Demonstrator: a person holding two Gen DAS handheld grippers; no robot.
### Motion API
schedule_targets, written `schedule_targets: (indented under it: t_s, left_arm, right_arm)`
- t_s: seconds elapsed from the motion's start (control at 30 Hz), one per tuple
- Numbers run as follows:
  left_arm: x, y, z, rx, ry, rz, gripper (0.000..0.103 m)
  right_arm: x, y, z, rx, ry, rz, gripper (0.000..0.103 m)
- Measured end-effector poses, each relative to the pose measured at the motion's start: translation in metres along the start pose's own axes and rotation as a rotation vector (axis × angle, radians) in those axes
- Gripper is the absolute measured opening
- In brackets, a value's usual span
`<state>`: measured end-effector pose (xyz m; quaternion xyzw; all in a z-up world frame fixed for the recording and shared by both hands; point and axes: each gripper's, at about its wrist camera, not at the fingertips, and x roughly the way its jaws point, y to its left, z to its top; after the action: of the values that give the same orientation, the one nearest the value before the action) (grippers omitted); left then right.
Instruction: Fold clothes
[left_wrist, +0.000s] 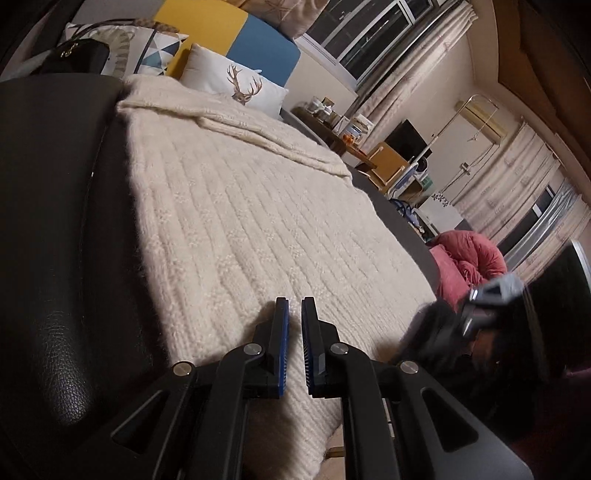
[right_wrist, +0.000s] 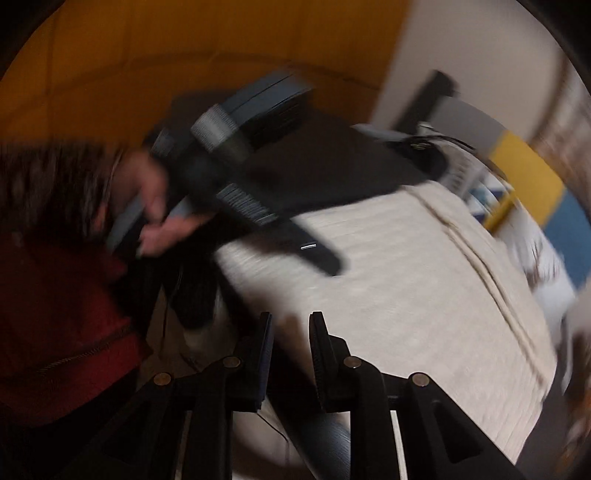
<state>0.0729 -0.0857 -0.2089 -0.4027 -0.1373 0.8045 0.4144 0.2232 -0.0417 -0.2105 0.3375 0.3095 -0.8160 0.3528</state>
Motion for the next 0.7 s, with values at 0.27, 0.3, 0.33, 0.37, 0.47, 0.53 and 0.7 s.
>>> schedule_targets:
  t_s: [0.27,0.3,0.33,0.37,0.47,0.53,0.7]
  left_arm:
    - [-0.006,-0.001,0.002,0.003,-0.009,-0.036,0.008]
    - [-0.006,-0.001,0.002,0.002,-0.011,-0.041,0.008]
    - [-0.006,0.0,0.002,0.002,-0.01,-0.043,0.008]
    - [-0.006,0.0,0.002,0.002,-0.009,-0.045,0.008]
    - [-0.007,-0.001,0.002,0.005,-0.011,-0.05,0.008]
    - [-0.009,0.0,0.002,0.006,-0.016,-0.055,0.008]
    - [-0.014,0.002,0.003,-0.004,-0.042,-0.071,0.008]
  right_arm:
    - [0.034,0.036,0.004,-0.22,0.044,-0.161,0.019]
    - [0.035,0.038,0.005,-0.229,0.04,-0.164,0.019]
    - [0.036,0.039,0.006,-0.238,0.037,-0.167,0.018]
    - [0.038,0.041,0.007,-0.249,0.044,-0.183,0.018]
    - [0.042,0.043,0.01,-0.25,0.054,-0.225,0.017]
    - [0.043,0.043,0.013,-0.239,0.055,-0.244,0.017]
    - [0.047,0.043,0.017,-0.229,0.051,-0.269,0.017]
